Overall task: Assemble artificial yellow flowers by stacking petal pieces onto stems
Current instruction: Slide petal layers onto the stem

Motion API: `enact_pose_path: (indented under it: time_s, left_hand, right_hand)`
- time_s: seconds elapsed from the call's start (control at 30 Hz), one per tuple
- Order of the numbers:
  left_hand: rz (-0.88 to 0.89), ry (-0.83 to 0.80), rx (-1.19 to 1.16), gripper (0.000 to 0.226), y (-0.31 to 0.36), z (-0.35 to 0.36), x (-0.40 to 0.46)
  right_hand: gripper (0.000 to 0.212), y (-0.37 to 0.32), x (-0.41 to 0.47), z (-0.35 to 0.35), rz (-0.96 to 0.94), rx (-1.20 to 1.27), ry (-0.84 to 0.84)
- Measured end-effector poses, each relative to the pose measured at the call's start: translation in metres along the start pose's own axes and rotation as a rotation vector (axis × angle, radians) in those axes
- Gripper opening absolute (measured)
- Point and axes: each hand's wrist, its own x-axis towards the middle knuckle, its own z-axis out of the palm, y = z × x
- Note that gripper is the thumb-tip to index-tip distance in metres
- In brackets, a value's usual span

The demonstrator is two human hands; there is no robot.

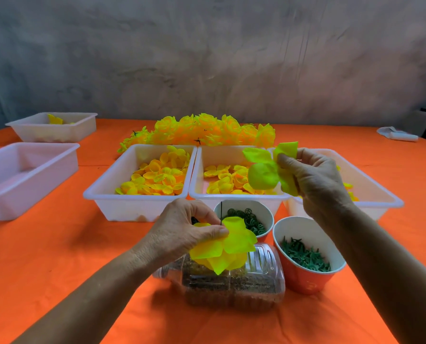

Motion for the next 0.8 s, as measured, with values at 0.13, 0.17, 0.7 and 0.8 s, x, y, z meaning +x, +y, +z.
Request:
enact_pose_path:
  time_s: [0.13, 0.17, 0.7, 0.8]
  left_hand:
    - [0.007, -0.004, -0.001, 0.023, 0.003, -0.002, -0.002]
    - [0.007, 0.0, -0.006, 0.03, 0.004, -0.002, -0.002]
    - [0.033, 0.301, -0.205, 0.039, 0.023, -0.019, 0.024]
    - [0.094, 0.342, -0.189, 0.025, 0.021, -0.016, 0.026]
  right_hand:
    - [0.008, -0.001, -0.009, 0.016, 0.067, 0.034, -0.069]
    - [0.011, -0.002, -0.011, 0.019, 0.068, 0.04, -0.082]
    - [0.017, -0.01, -0.029, 0.046, -0.142, 0.044, -0.235]
    - [0.016, -0.01, -0.033, 0.045, -0.159, 0.085, -0.297]
